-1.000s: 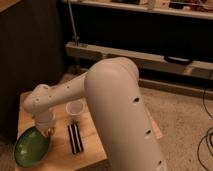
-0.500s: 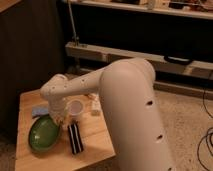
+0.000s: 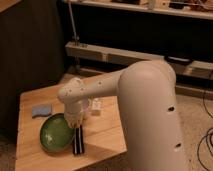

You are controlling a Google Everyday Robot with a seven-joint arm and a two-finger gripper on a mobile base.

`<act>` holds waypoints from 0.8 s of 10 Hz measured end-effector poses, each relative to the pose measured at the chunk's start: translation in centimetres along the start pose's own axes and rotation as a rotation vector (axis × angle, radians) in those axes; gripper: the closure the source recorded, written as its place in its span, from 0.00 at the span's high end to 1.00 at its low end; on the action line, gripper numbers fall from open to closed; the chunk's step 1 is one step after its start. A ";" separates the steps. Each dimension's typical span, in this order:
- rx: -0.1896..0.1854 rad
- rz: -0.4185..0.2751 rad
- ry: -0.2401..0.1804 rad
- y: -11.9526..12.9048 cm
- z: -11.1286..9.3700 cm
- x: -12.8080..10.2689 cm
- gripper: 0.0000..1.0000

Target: Drag the ceramic bowl in a circle

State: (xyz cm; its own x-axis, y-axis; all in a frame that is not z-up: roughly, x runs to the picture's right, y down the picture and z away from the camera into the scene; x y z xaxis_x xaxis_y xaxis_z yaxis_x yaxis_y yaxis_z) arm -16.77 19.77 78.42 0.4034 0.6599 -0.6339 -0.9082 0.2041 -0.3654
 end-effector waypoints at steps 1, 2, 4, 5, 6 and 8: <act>0.004 -0.022 0.010 0.2 0.4 1.1 0.00; 0.006 -0.050 0.014 0.8 0.7 2.1 0.00; 0.016 -0.101 0.026 2.6 1.4 4.2 0.00; 0.021 -0.122 0.027 3.3 1.6 4.8 0.00; 0.024 -0.156 0.031 4.6 1.9 5.3 0.00; 0.024 -0.202 0.031 6.9 2.3 5.2 0.00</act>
State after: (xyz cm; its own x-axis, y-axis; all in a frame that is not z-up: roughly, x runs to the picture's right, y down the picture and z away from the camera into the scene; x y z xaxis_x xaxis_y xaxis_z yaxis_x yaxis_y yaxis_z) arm -21.18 26.26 74.18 0.5805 0.5815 -0.5700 -0.8108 0.3477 -0.4709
